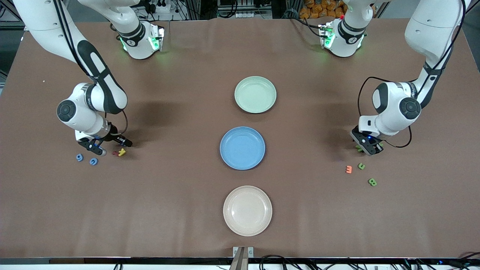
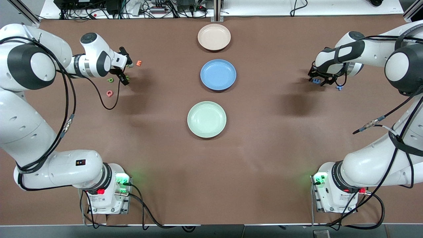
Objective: Sort letters by color into matching plates
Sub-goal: 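Grasp the blue E with the right gripper while the left gripper grasps green N, then carry the E to the blue plate while the left gripper carries N to green plate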
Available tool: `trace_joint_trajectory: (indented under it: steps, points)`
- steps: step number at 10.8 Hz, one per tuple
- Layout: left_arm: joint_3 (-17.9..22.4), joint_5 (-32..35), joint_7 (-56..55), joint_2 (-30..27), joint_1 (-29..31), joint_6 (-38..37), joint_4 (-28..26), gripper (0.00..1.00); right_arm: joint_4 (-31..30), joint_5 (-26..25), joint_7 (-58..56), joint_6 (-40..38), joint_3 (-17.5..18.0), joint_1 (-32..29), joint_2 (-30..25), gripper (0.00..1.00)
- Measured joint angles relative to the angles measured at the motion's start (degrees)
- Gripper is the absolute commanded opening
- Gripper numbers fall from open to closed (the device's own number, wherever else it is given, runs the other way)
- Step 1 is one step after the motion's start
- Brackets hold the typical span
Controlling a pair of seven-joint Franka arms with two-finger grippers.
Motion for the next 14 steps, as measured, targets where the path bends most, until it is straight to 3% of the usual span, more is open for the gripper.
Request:
trace_joint_trajectory:
  steps: [1, 2, 4, 5, 10, 12, 14]
  points:
    - [0.0, 0.0, 0.0, 0.0, 0.0, 0.2, 0.2, 0.03, 0.0, 0.0, 0.0, 0.0, 0.1, 0.0, -0.1, 0.4]
    - [0.0, 0.0, 0.0, -0.4, 0.0, 0.2, 0.2, 0.0, -0.1, 0.0, 0.2, 0.0, 0.2, 0.1, -0.3, 0.35]
    - [0.0, 0.0, 0.0, -0.4, 0.0, 0.2, 0.2, 0.0, -0.2, 0.0, 0.4, -0.1, 0.3, 0.2, -0.7, 0.21]
    - [0.0, 0.0, 0.0, -0.4, 0.0, 0.2, 0.2, 0.0, -0.3, 0.0, 0.4, -0.2, 0.3, 0.2, -1.0, 0.18]
    - [-0.5, 0.0, -0.2, -0.3, -0.2, 0.8, 1.5, 0.0, -0.3, -0.1, 0.0, -0.2, 0.3, 0.3, -1.1, 0.16]
    - [-2.8, 0.0, -3.0, -0.7, -0.3, 0.6, 2.3, 0.0, 0.6, -0.6, -2.7, -2.1, 0.5, 0.4, -1.5, 0.16]
    - [-6.7, 0.0, -10.2, -1.5, -0.6, -1.4, 2.5, 0.0, 4.7, -1.1, -4.5, -9.4, 0.8, 1.0, -3.1, 0.16]
